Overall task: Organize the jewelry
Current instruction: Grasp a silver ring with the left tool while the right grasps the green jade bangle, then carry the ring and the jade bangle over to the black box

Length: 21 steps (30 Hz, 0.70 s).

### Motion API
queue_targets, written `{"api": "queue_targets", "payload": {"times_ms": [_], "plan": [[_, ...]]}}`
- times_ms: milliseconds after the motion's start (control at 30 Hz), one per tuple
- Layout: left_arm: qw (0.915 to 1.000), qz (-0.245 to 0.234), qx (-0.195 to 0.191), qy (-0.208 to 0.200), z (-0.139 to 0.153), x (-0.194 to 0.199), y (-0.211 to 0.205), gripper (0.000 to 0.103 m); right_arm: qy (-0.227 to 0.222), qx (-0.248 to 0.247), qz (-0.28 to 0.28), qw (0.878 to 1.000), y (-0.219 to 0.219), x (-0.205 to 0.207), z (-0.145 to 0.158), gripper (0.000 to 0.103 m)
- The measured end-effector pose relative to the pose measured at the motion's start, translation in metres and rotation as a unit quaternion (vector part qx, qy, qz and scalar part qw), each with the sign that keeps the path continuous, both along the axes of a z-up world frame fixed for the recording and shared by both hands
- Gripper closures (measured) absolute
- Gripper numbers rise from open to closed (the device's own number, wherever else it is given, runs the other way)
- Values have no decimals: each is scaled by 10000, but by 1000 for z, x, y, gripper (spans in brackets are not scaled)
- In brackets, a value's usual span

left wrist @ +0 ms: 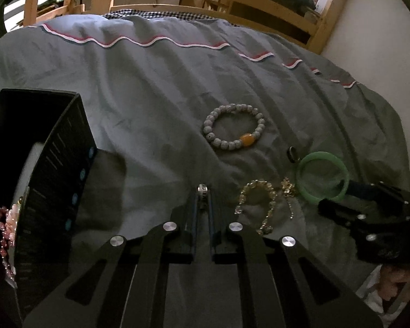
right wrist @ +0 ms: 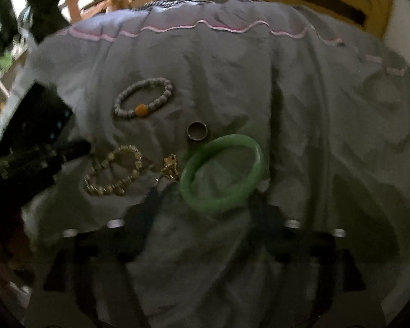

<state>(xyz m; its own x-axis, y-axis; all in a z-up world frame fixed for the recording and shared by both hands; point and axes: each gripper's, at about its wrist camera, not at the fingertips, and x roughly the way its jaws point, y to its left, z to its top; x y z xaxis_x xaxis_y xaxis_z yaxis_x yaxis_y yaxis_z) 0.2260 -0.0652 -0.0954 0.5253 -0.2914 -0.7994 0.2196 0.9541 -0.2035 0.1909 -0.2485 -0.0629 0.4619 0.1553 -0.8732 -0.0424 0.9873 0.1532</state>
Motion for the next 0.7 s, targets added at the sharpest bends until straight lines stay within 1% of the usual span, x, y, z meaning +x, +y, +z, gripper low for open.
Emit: {"api": "queue_targets", "payload": {"times_ms": [100, 133, 200, 300, 367, 433, 467, 533, 600, 700], "plan": [[10000, 19, -77, 46, -3, 2, 3, 97, 77, 478, -319, 9983, -14, 5, -6, 29], [9999, 22, -89, 61, -4, 2, 4, 96, 102, 540, -377, 9978, -15, 7, -8, 29], [9999, 21, -125, 75, -4, 2, 5, 96, 73, 490, -381, 9980, -14, 8, -11, 29], [9998, 31, -172, 25, 0, -1, 6, 96, -278, 197, -157, 9993, 1, 8, -3, 32], [9997, 53, -219, -37, 3, -2, 9, 96, -447, 145, -79, 9989, 6, 7, 0, 34], [9995, 86, -293, -88, 7, -2, 12, 97, -416, 133, -170, 9989, 1, 7, 0, 45], [9994, 97, -315, -104, 8, -2, 13, 97, -357, 134, -245, 9990, -2, 9, -2, 48], [9993, 109, -332, -120, 9, -1, 14, 97, -72, 165, -517, 9985, -13, 13, -12, 63], [9992, 106, -356, -118, 10, -1, 14, 97, 58, 348, -622, 9974, -20, 15, -19, 68], [9994, 41, -338, -97, 8, -1, 10, 97, 83, 470, -638, 9968, -22, 18, -23, 68]]}}
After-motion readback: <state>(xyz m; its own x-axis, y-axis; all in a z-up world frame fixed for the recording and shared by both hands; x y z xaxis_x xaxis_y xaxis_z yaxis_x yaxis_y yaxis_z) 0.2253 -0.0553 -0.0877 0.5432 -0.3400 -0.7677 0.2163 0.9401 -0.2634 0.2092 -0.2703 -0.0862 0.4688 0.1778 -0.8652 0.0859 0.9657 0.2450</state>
